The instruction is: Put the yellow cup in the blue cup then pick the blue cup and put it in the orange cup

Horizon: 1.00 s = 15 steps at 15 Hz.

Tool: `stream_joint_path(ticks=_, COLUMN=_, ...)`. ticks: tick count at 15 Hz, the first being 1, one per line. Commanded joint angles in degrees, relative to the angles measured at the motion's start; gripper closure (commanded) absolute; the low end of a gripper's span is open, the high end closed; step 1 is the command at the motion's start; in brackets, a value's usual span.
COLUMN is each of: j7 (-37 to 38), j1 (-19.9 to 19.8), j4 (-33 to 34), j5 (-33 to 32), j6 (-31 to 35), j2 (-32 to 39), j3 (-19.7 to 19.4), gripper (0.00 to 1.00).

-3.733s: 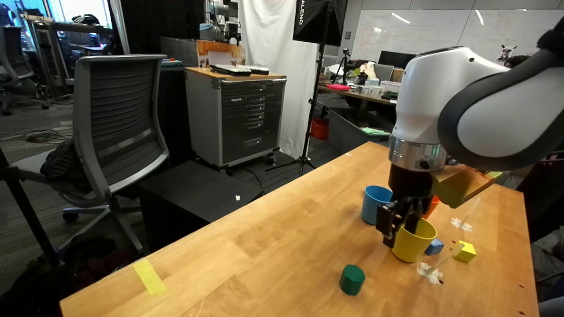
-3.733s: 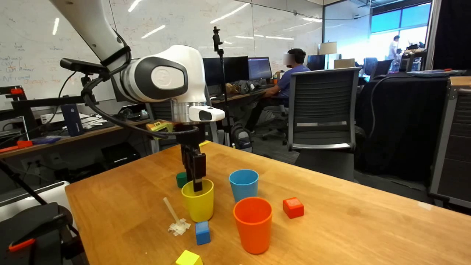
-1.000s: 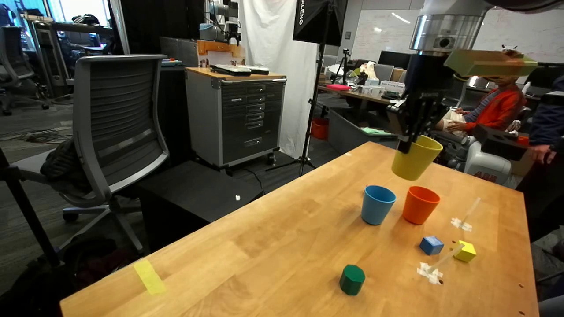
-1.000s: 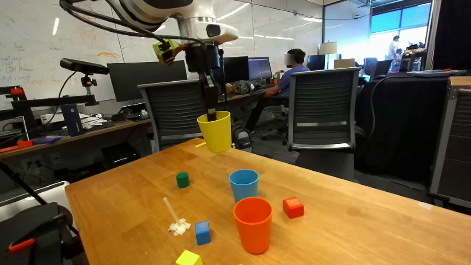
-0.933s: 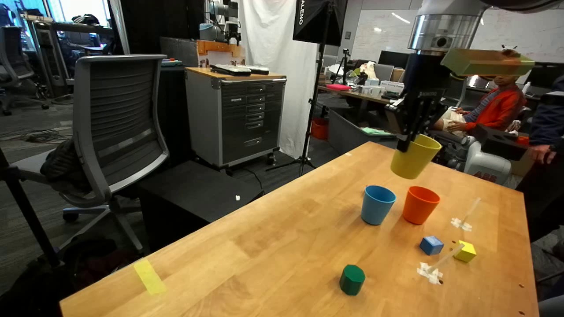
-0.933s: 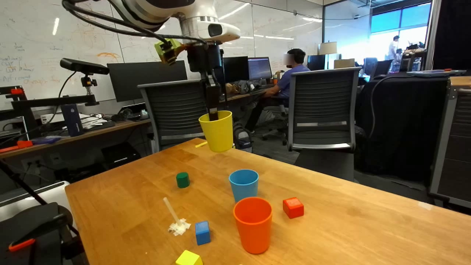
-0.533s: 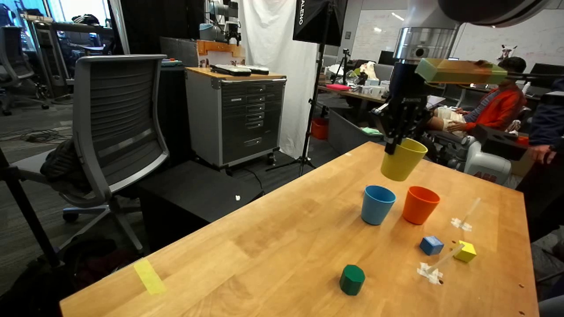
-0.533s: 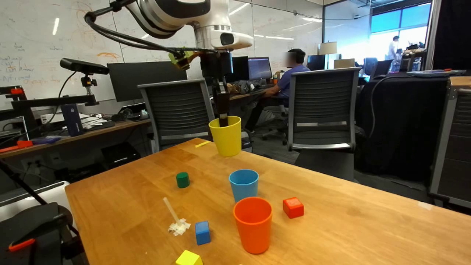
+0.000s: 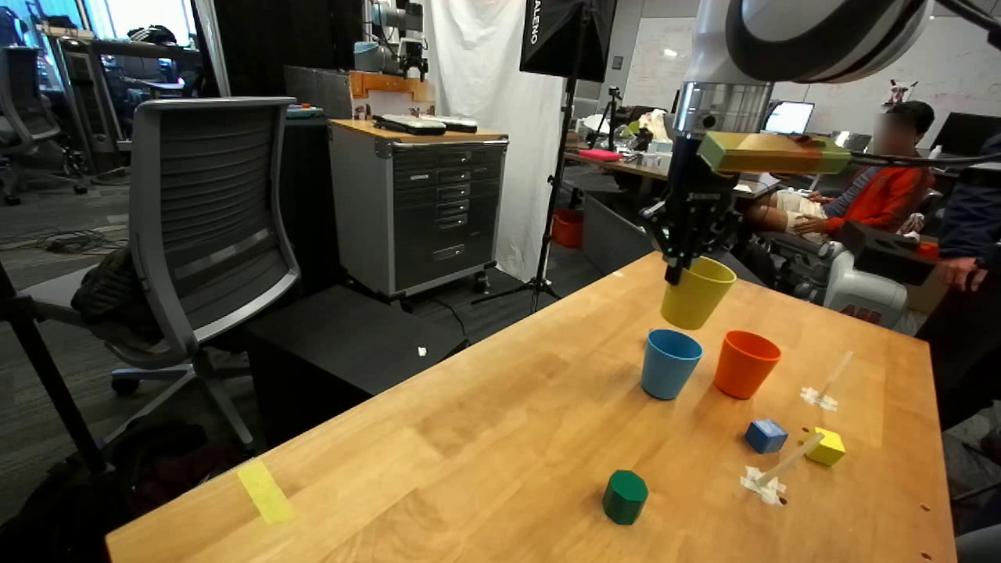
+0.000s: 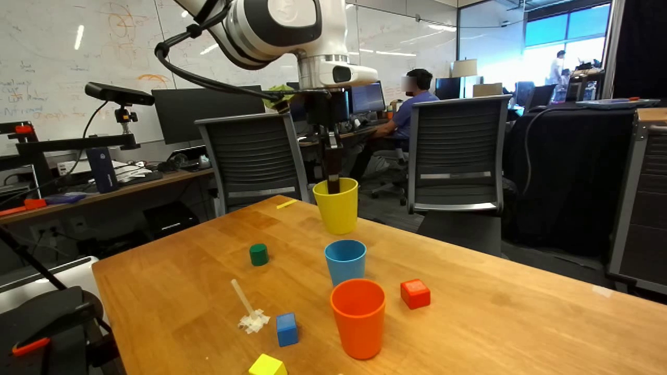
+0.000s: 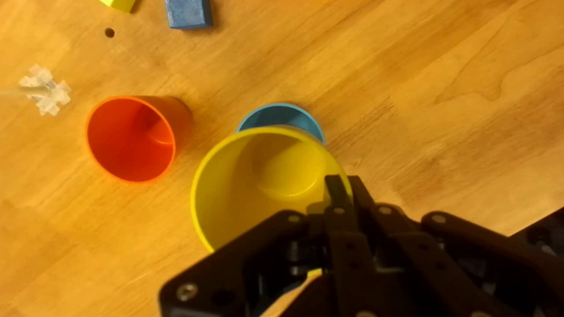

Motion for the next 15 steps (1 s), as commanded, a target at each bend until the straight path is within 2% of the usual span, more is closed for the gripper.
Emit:
stream_joint_path(ticks=1, j7=1.22, j1=0.40, j4=3.72, j5=0.86, j6=-1.02, j2=2.87, j3=-0.98, gripper=0.99)
stream_joint_path(ticks=15, j7=1.01, j1=0.62, j4=3.27, j5=0.60, j6=0.17, j2=6.33, j3=-1.55, gripper=0.99)
